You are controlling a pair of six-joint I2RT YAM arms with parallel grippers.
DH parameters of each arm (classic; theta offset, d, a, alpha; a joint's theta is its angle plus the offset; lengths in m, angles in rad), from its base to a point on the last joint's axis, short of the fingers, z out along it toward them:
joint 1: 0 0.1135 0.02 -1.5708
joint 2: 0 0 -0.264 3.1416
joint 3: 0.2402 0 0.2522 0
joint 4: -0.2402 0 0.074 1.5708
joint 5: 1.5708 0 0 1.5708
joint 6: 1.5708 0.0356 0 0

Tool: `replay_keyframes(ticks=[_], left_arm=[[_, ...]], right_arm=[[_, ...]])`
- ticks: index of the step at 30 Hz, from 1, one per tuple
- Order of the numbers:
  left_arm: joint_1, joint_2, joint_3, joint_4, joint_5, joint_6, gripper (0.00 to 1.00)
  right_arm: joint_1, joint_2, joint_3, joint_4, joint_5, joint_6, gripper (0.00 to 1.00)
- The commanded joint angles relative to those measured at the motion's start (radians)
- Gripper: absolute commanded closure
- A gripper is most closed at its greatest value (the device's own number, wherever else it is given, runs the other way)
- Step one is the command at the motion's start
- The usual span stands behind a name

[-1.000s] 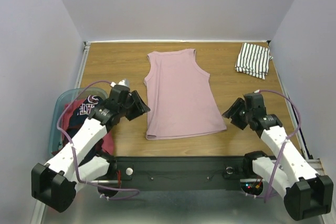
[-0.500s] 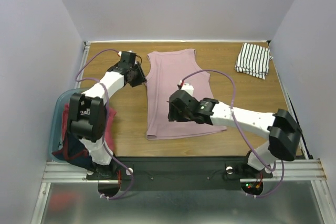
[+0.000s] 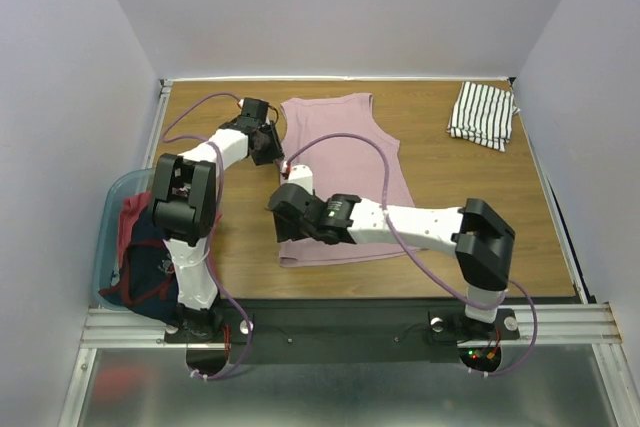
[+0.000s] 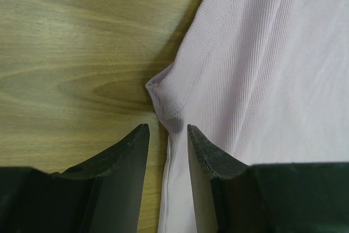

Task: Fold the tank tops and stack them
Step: Fold the tank top

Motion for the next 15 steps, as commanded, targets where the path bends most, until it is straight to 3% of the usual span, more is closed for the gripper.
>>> replay_keyframes(ticks=[1, 5, 10, 11, 15], left_arm=[[0.000, 0.003, 0.061, 0.026, -0.009, 0.031, 0.55], [0.000, 0.038, 0.084, 0.026, -0.020, 0.040, 0.59], [0.000, 0.059, 0.108, 0.028, -0.021, 0.039, 0.87], [0.001, 0.066, 0.113, 0.026, -0.023, 0.040, 0.98], [0.000, 0.070, 0.122, 0.023, -0.020, 0.043, 1.00]], right_arm=[[0.030, 0.068, 0.077, 0.026, 0.046, -0.033, 0.41], [0.042, 0.140, 0.126, 0.021, 0.059, -0.054, 0.42], [0.078, 0.209, 0.185, 0.010, 0.080, -0.068, 0.43], [0.082, 0.219, 0.190, 0.001, 0.092, -0.069, 0.43], [0.113, 0.237, 0.192, -0.020, 0.121, -0.066, 0.44]])
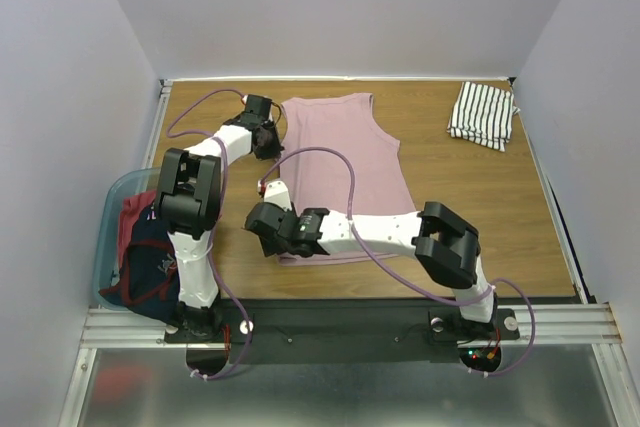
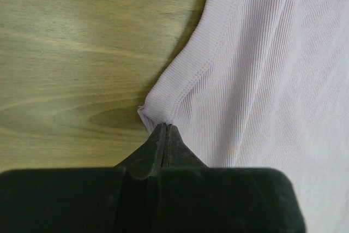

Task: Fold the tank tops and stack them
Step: Fold the tank top

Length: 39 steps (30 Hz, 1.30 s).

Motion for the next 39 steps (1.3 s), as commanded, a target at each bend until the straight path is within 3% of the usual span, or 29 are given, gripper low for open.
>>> replay_keyframes(ticks=[1, 8, 13, 19, 22, 30, 35, 39], left_arm=[[0.000, -0.002, 0.052, 0.014, -0.009, 0.017, 1.00], [0.001, 0.000, 0.072, 0.011, -0.004, 0.020, 1.00], [0.001, 0.000, 0.078, 0.001, -0.009, 0.022, 1.00], [0.006, -0.008, 0.080, -0.009, -0.012, 0.020, 1.00], [0.006, -0.014, 0.069, -0.014, -0.020, 0.017, 1.00], [0.006, -0.049, 0.031, -0.028, -0.052, -0.006, 1.00], [0.006, -0.058, 0.015, -0.022, -0.043, -0.015, 1.00], [0.006, -0.057, 0.026, -0.029, -0.044, -0.012, 1.00]], right_arm=[[0.044, 0.011, 0.040, -0.023, 0.072, -0.007, 0.44], [0.087, 0.025, -0.021, -0.049, 0.097, 0.018, 0.48], [0.089, -0.021, -0.160, -0.051, 0.106, 0.094, 0.52], [0.089, -0.069, -0.306, -0.002, 0.091, 0.122, 0.71], [0.089, -0.165, -0.429, 0.085, 0.068, 0.131, 0.71], [0.087, -0.329, -0.645, 0.105, 0.062, 0.157, 0.71], [0.089, -0.423, -0.644, 0.142, -0.001, 0.105, 0.66], [0.093, -0.468, -0.548, 0.147, -0.037, 0.038, 0.56]])
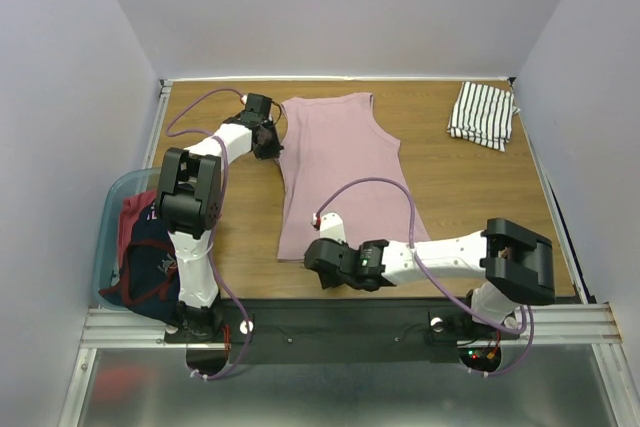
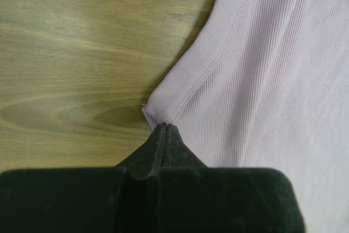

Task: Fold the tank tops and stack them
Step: Fold the tank top

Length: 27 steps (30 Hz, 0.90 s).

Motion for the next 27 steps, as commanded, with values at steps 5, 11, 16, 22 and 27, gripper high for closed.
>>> replay_keyframes(ticks=[5, 11, 16, 22, 27], left_arm=[[0.005, -0.070, 0.008, 0.001, -0.024, 0.001, 1.00], [0.005, -0.075, 0.023, -0.024, -0.039, 0.005, 1.00], [0.011, -0.083, 0.037, -0.030, -0.039, 0.014, 1.00], [0.018, -0.081, 0.046, -0.033, -0.039, 0.016, 1.00], [0.018, -0.077, 0.048, -0.033, -0.039, 0.016, 1.00]], right_arm=[[0.005, 0.001, 0.234, 0.011, 0.033, -0.109, 0.47], [0.005, 0.195, 0.447, 0.001, 0.075, -0.166, 0.51], [0.005, 0.319, 0.564, 0.001, 0.083, -0.201, 0.58], [0.007, 0.371, 0.619, -0.019, 0.086, -0.206, 0.60], [0.005, 0.402, 0.622, -0.045, 0.078, -0.184, 0.61]])
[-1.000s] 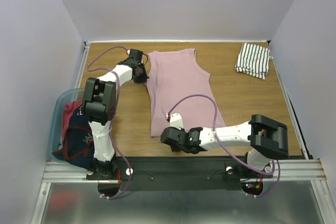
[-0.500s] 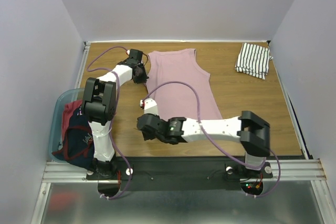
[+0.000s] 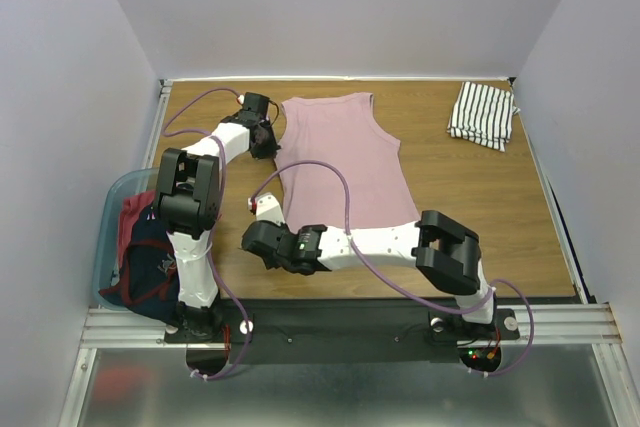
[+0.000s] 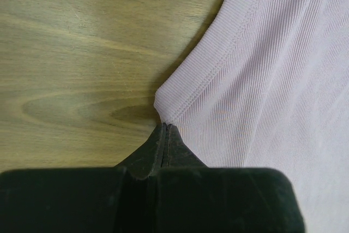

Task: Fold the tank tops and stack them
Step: Fold the tank top

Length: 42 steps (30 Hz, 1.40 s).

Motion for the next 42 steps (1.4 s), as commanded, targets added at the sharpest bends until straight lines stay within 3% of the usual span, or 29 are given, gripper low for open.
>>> replay_keyframes(ticks=[1, 16, 18, 22, 24, 34, 42], left_arm=[[0.005, -0.069, 0.044, -0.007, -0.017, 0.014, 1.00], [0.006, -0.059, 0.042, -0.001, -0.017, 0.008, 1.00], [0.006, -0.057, 0.045, -0.004, -0.017, 0.007, 1.00], [0.005, -0.059, 0.056, -0.007, -0.017, 0.007, 1.00], [0.006, -0.062, 0.061, -0.012, -0.046, 0.007, 1.00], [0.006, -0.075, 0.101, -0.055, -0.117, -0.001, 1.00], [-0.026, -0.074, 0.131, -0.052, -0.100, -0.018, 1.00]], right_arm=[[0.005, 0.029, 0.042, -0.034, 0.024, 0.016, 0.61], [0.007, 0.095, 0.059, -0.135, 0.035, 0.077, 0.63], [0.007, 0.104, 0.067, -0.139, 0.029, 0.080, 0.68], [0.007, 0.092, 0.108, -0.144, 0.026, 0.076, 0.95], [0.007, 0.068, 0.139, -0.143, 0.012, 0.073, 1.00], [0.005, -0.027, 0.148, -0.110, -0.043, 0.085, 1.00], [-0.024, -0.141, -0.024, -0.040, -0.048, 0.160, 1.00]])
